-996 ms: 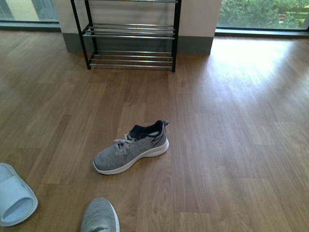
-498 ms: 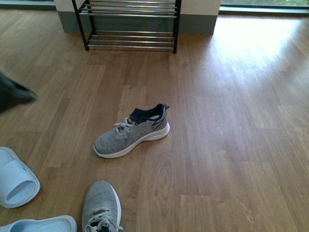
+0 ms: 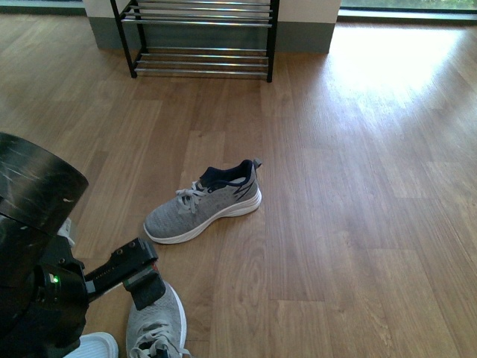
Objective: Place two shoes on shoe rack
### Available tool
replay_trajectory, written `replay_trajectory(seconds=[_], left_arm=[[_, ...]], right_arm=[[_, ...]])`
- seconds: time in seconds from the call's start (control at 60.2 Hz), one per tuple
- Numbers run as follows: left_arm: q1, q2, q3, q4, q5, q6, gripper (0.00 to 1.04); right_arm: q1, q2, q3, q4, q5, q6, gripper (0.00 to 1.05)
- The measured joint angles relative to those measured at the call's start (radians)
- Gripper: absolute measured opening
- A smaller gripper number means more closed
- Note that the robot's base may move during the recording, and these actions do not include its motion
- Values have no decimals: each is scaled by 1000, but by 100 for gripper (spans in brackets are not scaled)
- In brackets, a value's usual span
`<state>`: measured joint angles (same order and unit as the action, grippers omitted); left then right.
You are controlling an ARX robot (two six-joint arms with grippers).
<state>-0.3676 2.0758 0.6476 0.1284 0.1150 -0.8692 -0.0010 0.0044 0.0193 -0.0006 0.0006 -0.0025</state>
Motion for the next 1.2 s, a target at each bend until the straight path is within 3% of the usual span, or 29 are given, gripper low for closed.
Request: replay_trajectory(seconds=[0.465,1.195], left_arm=[[43,301,190,-94,90,52,95],[50,477,413,-372,76,223,95]], right_arm=[[0,0,0,0,0,0,95],[0,0,0,0,0,0,95]])
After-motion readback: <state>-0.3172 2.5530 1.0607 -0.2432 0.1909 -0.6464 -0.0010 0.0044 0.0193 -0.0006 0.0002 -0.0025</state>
